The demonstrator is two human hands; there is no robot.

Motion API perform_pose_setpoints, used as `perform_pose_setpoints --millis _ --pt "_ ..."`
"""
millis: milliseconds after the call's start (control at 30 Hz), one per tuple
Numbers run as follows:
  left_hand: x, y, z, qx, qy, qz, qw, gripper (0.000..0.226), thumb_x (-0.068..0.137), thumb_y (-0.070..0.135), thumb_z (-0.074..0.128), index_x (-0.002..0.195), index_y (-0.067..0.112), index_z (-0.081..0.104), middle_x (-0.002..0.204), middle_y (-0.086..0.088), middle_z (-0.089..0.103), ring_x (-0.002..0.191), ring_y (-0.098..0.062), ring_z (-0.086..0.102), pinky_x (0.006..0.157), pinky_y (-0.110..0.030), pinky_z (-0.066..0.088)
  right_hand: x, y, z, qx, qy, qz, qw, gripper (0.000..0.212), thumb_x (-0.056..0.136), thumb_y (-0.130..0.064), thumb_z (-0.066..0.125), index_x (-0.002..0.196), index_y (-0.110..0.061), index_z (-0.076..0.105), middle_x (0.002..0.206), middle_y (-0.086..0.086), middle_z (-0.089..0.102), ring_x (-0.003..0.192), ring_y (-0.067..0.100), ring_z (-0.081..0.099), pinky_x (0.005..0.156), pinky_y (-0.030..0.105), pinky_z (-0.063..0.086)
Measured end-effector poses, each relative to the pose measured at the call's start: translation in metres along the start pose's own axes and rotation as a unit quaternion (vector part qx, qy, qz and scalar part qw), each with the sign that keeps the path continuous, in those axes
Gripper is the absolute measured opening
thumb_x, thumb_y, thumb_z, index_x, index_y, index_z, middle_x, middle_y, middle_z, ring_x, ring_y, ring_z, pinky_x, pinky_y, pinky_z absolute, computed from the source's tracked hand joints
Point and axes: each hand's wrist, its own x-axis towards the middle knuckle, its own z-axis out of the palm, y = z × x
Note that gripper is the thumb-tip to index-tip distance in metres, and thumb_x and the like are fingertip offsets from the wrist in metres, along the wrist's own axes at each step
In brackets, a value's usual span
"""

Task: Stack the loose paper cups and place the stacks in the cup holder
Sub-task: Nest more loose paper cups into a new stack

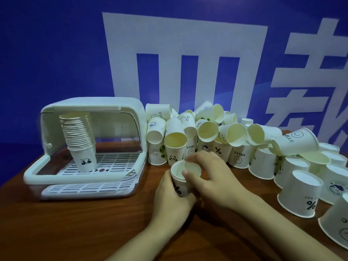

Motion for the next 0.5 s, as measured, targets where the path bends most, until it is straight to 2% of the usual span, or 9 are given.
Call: perform_pose_setpoints --millis 67,167,200,267,333,400,500 --pt "0.001 -0.001 0.001 0.013 0.020 0.005 1.000 0.057 0.063 0.033 0.087 0.114 0.038 0.062 0.108 0.014 0.072 0.102 -0.004 0.068 0.087 -0.037 0.059 -0.001 -0.002 0.002 -0.047 0.001 -0.029 0.998 0.060 0.088 -0.066 0.034 0.117 -0.025 0.066 0.111 -0.012 0.064 0.101 0.018 0.053 0.092 0.045 0.046" --pt "0.002 -0.002 0.002 0.020 0.064 0.005 0.998 0.052 0.062 0.028 0.088 0.108 0.034 0.065 0.102 0.012 0.072 0.098 -0.008 0.069 0.084 -0.036 0.059 0.011 -0.011 -0.004 -0.131 -0.041 -0.047 0.989 0.064 0.086 -0.068 0.023 0.112 -0.027 0.065 0.110 -0.011 0.065 0.104 0.019 0.051 0.090 0.041 0.042" --pt "0.002 -0.001 0.002 0.014 0.072 0.002 0.997 0.055 0.059 0.031 0.086 0.108 0.035 0.064 0.104 0.012 0.072 0.099 -0.008 0.069 0.085 -0.037 0.059 0.020 -0.014 -0.008 -0.137 -0.035 -0.051 0.989 0.061 0.088 -0.068 0.025 0.108 -0.026 0.065 0.106 -0.010 0.066 0.102 0.020 0.051 0.088 0.041 0.041" --pt "0.003 0.002 0.002 0.005 0.073 -0.009 0.997 0.059 0.056 0.042 0.085 0.110 0.038 0.062 0.109 0.015 0.069 0.104 -0.006 0.066 0.090 -0.038 0.058 0.044 -0.014 -0.011 -0.137 0.025 -0.053 0.989 0.046 0.094 -0.057 0.042 0.104 -0.020 0.067 0.101 -0.002 0.068 0.098 0.025 0.056 0.080 0.040 0.043" --pt "0.003 0.002 0.002 0.013 0.065 -0.017 0.998 0.060 0.060 0.047 0.087 0.112 0.038 0.059 0.114 0.017 0.066 0.109 -0.003 0.063 0.094 -0.035 0.056 0.072 -0.011 -0.009 -0.179 0.056 -0.031 0.982 0.034 0.095 -0.043 0.058 0.113 -0.014 0.064 0.106 0.005 0.068 0.099 0.031 0.060 0.077 0.041 0.048" --pt "0.003 0.001 0.001 0.018 0.065 -0.019 0.998 0.059 0.063 0.046 0.090 0.111 0.037 0.058 0.114 0.018 0.065 0.110 -0.002 0.061 0.096 -0.033 0.054 0.094 -0.008 -0.005 -0.242 0.043 0.014 0.969 0.038 0.093 -0.043 0.064 0.116 -0.013 0.060 0.105 0.008 0.067 0.096 0.033 0.062 0.073 0.039 0.048" --pt "0.003 -0.001 0.002 0.014 0.063 -0.025 0.998 0.060 0.060 0.049 0.090 0.110 0.038 0.058 0.115 0.018 0.064 0.111 -0.003 0.061 0.098 -0.035 0.055 0.113 -0.003 0.003 -0.292 0.032 0.053 0.954 0.031 0.094 -0.044 0.063 0.106 -0.015 0.064 0.088 0.002 0.059 0.082 0.026 0.056 0.060 0.032 0.036"
